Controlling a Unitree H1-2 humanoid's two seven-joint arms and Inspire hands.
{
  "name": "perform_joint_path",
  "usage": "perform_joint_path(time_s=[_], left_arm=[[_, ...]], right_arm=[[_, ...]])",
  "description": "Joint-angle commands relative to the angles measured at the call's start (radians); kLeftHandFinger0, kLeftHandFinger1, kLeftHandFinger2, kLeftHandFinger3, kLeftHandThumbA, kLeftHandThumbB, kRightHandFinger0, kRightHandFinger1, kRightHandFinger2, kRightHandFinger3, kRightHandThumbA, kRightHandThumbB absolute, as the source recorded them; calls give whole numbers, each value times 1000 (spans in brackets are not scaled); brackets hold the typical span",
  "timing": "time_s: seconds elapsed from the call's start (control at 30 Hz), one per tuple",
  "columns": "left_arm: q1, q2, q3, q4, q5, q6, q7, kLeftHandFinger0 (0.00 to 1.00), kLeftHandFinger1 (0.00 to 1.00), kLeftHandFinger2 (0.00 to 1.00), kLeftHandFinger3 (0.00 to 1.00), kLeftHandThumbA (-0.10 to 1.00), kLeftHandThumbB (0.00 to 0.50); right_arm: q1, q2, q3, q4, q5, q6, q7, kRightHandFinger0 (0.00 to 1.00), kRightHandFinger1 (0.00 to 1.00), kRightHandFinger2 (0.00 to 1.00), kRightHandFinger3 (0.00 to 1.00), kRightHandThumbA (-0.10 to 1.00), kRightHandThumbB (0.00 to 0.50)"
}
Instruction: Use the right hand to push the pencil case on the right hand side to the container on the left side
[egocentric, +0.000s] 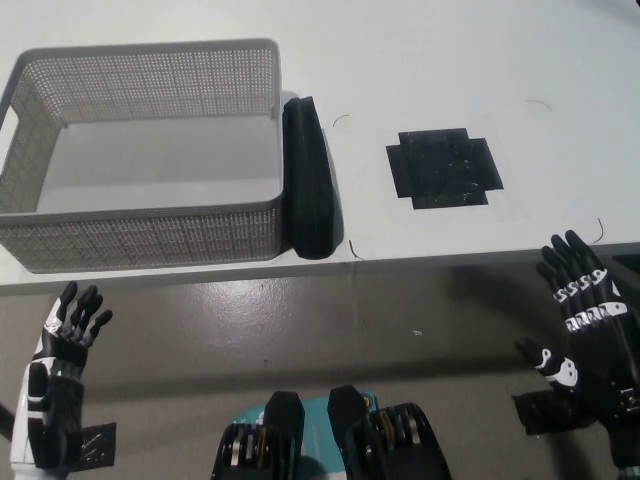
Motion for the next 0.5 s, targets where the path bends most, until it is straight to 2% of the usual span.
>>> perform_joint_path(time_s=[0.0,0.23,0.47], left_arm=[[-12,9,-3,-12,-2,-33,21,1000,1000,1000,1000,1000,420],[-8,7,-3,-13,-12,-33,20,1000,1000,1000,1000,1000,428],[-7,5,3,-9,-26,-33,14,1000,1000,1000,1000,1000,414]], right_arm=[[-31,-8,2,-4,18,4,1,1000,1000,1000,1000,1000,265],[-36,-8,1,0,15,10,-1,1000,1000,1000,1000,1000,262],[-40,-12,-10,1,16,13,-9,1000,1000,1000,1000,1000,259]])
